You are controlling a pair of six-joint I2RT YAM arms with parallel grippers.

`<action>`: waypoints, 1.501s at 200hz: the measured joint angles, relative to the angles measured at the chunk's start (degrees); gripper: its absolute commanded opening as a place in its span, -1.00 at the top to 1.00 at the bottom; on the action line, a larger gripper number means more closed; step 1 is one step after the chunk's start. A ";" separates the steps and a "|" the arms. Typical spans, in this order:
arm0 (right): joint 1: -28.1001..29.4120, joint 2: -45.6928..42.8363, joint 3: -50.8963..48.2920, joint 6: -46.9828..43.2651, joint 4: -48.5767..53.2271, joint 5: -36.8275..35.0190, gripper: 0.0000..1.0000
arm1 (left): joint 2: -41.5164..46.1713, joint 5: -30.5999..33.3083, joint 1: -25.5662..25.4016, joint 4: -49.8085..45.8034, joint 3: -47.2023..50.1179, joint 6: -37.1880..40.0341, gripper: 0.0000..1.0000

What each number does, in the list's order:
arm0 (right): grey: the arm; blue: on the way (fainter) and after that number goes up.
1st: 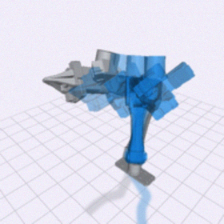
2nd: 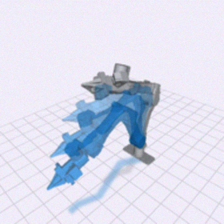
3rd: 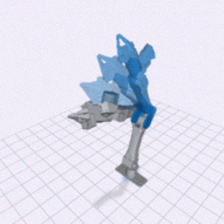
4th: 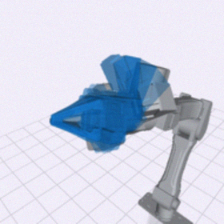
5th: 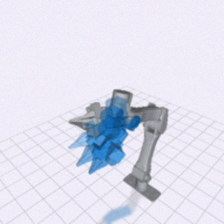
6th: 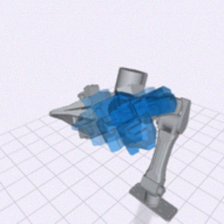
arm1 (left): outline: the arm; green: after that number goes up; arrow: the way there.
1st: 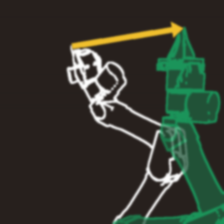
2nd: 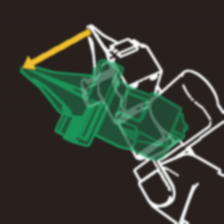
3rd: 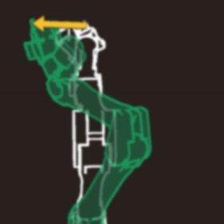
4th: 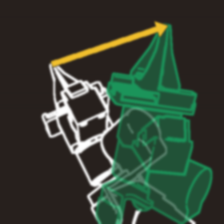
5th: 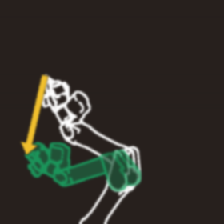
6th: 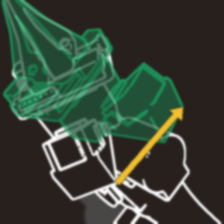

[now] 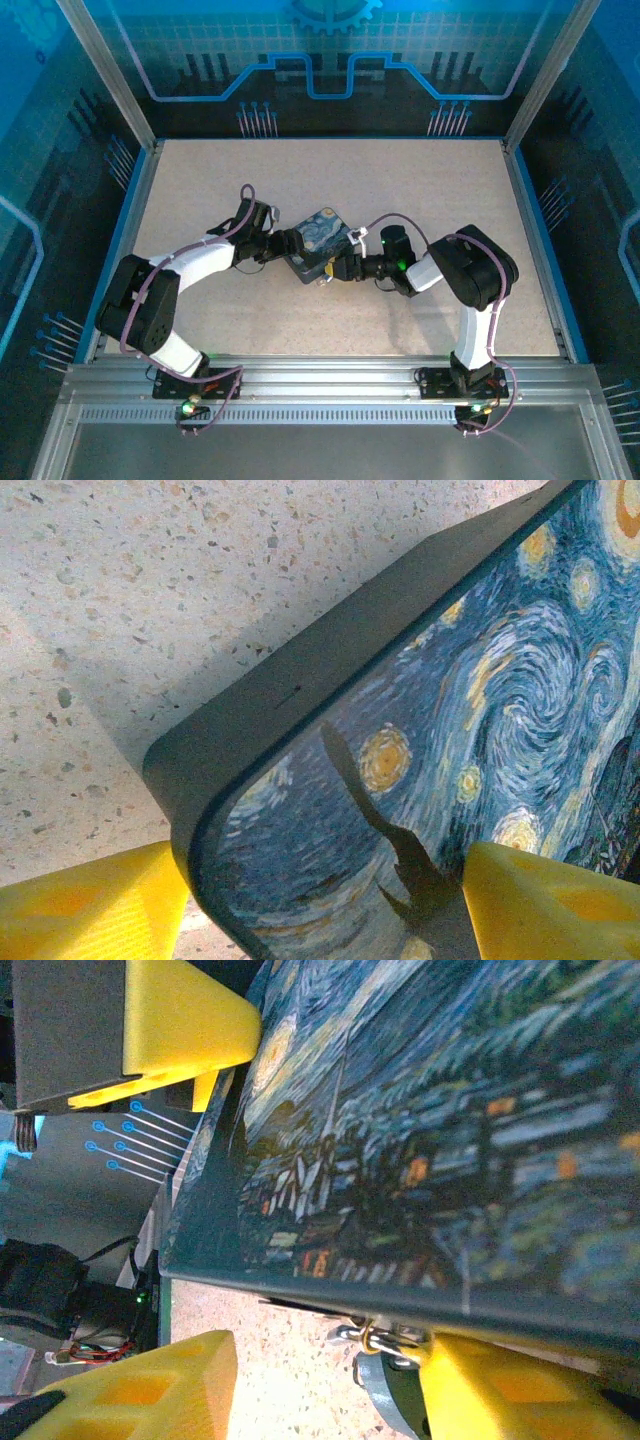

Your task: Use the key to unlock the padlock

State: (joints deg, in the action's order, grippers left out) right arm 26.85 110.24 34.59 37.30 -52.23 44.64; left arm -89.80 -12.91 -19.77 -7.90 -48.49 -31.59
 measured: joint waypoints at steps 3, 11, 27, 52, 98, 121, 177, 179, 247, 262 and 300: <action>0.00 0.00 0.00 -0.04 0.00 0.00 0.05 | 0.00 0.02 -0.02 0.00 0.00 0.00 -0.47; 0.00 0.00 -0.04 -0.02 -0.09 -0.04 0.08 | 0.02 0.00 0.00 0.00 0.00 0.00 -0.47; -0.02 0.00 -0.13 -0.04 -0.17 -0.20 0.15 | 0.09 0.00 -0.02 -0.13 0.00 0.00 -0.47; -0.02 0.00 -0.26 -0.52 -0.17 -0.81 0.26 | 0.20 0.00 -0.02 -0.37 0.00 0.00 -0.47; -0.02 0.00 -0.48 -2.21 0.28 -2.27 0.46 | 0.24 0.00 -0.02 -0.39 0.00 -0.02 -0.46; -0.17 0.00 -0.50 -2.64 0.76 -3.13 0.57 | 0.31 0.00 -0.02 -0.70 0.00 0.00 -0.46; -0.66 -0.02 -0.79 -2.14 2.05 -3.58 0.75 | 0.46 0.02 -0.09 -0.90 0.00 0.00 -0.47; -0.66 -0.02 -0.85 -2.14 2.08 -3.61 0.75 | 0.46 0.04 -0.07 -0.90 0.00 0.00 -0.47; -1.79 -1.73 -2.80 -1.14 2.25 -3.69 0.87 | 0.52 0.07 -0.24 -1.09 0.02 0.04 -0.47; -2.01 -2.03 -2.84 -0.83 2.45 -3.69 0.88 | 0.52 0.07 -0.26 -1.09 0.02 0.04 -0.47; -2.19 -2.43 -2.84 0.22 2.47 -3.82 0.89 | 0.52 0.07 -0.28 -1.09 0.02 0.07 -0.47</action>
State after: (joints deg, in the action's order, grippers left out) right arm 24.67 107.81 31.75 37.52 -49.76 40.82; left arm -89.27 -12.84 -20.05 -8.99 -48.47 -31.53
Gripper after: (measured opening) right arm 0.059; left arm 0.735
